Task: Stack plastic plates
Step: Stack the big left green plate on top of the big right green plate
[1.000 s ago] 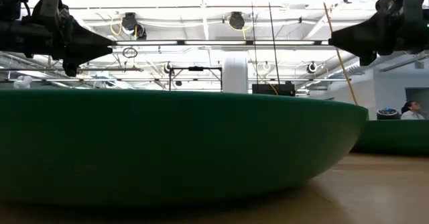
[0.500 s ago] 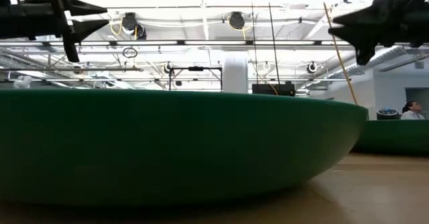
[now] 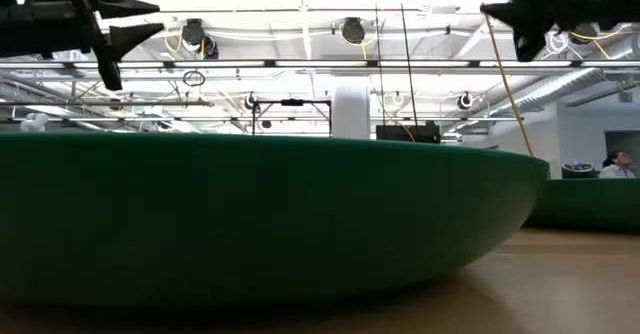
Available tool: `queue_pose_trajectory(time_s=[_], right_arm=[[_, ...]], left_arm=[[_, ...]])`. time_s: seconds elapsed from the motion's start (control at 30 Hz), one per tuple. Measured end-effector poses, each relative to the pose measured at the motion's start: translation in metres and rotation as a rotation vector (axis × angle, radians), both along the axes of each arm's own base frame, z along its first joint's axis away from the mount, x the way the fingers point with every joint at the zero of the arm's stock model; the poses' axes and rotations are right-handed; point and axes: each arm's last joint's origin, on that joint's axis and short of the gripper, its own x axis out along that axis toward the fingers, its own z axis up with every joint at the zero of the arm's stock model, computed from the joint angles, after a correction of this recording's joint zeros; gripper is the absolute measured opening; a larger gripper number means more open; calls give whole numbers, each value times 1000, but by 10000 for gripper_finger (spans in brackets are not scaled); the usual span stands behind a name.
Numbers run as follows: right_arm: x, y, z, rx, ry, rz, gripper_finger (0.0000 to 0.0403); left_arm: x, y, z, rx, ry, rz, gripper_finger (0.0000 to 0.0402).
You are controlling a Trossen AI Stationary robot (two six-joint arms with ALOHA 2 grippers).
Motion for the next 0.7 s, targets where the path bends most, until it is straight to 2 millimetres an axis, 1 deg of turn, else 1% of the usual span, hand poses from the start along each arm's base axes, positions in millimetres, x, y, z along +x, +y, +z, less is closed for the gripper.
queue_pose_trajectory(time_s=[0.2, 0.27, 0.5, 0.57, 0.7], right_arm=[[13, 7, 27, -79, 5, 86, 116], [18, 9, 34, -112, 8, 98, 116], [31, 21, 57, -227, 2, 148, 116], [33, 24, 62, -248, 0, 161, 116], [37, 30, 70, -290, 4, 178, 116]], left_arm=[[10, -4, -9, -87, 80, -45, 122], [14, -6, -12, -95, 117, -55, 122], [28, -14, -16, -112, 156, -101, 122], [32, -18, -15, -122, 188, -123, 122], [47, -27, -6, -130, 274, -171, 122]])
